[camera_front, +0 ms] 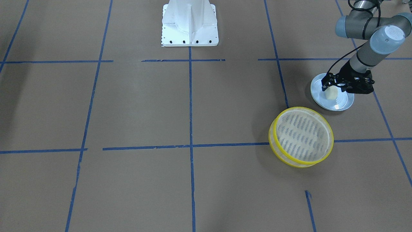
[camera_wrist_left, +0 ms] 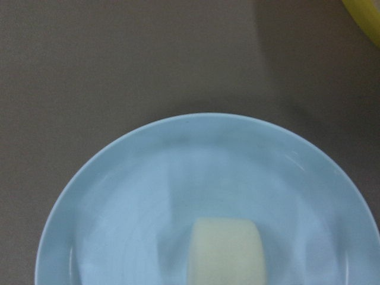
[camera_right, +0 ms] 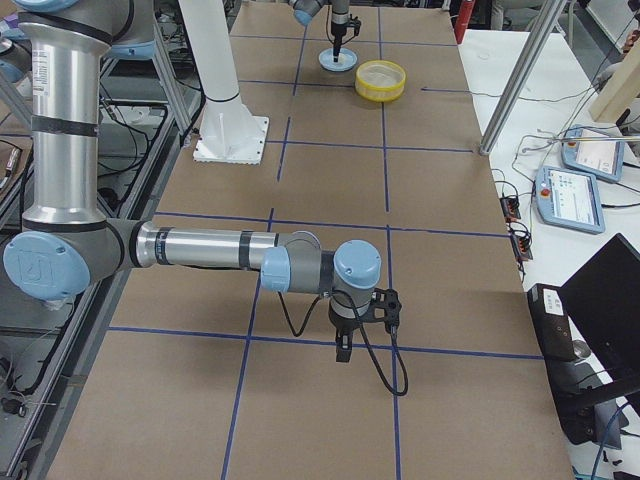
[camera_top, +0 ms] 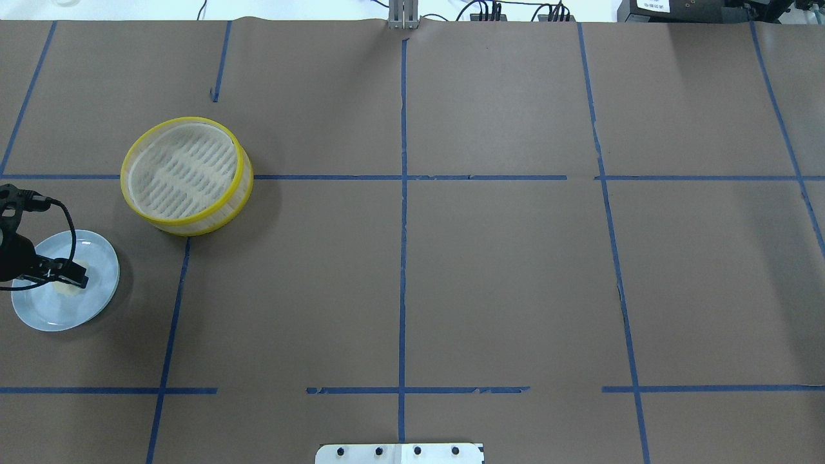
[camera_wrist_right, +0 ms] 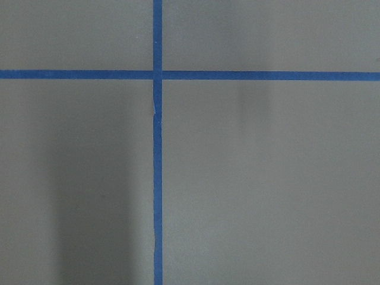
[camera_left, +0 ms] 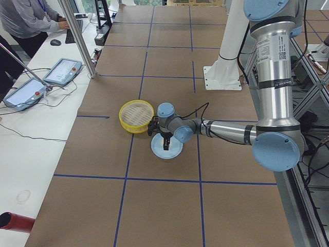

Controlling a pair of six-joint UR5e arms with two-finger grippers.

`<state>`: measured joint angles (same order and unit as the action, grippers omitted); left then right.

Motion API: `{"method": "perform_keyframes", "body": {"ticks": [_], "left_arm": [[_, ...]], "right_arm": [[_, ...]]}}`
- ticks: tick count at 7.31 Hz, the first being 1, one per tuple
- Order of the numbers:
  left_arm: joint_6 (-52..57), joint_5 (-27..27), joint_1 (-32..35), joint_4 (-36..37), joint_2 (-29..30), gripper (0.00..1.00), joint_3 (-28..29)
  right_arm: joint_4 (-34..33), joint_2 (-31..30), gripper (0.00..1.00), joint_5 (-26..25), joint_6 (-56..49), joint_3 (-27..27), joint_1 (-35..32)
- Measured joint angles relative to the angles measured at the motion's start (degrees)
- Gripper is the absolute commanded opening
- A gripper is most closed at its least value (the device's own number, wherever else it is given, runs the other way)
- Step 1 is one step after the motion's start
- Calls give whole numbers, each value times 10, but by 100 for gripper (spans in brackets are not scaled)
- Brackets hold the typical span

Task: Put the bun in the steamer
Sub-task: 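Close the left gripper on the bun and lift it off the plate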

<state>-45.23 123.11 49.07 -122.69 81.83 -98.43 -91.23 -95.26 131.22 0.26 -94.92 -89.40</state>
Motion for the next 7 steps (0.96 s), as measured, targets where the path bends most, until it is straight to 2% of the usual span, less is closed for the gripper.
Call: {"method": "perform_keyframes", "body": {"ticks": [5, 7], "left_arm": [[-1, 0, 0, -1, 0, 31, -4], [-1, 0, 0, -2, -1, 31, -5]], "right_arm": [[0, 0, 100, 0, 0, 0, 0], [0, 0, 100, 0, 0, 0, -1]]}}
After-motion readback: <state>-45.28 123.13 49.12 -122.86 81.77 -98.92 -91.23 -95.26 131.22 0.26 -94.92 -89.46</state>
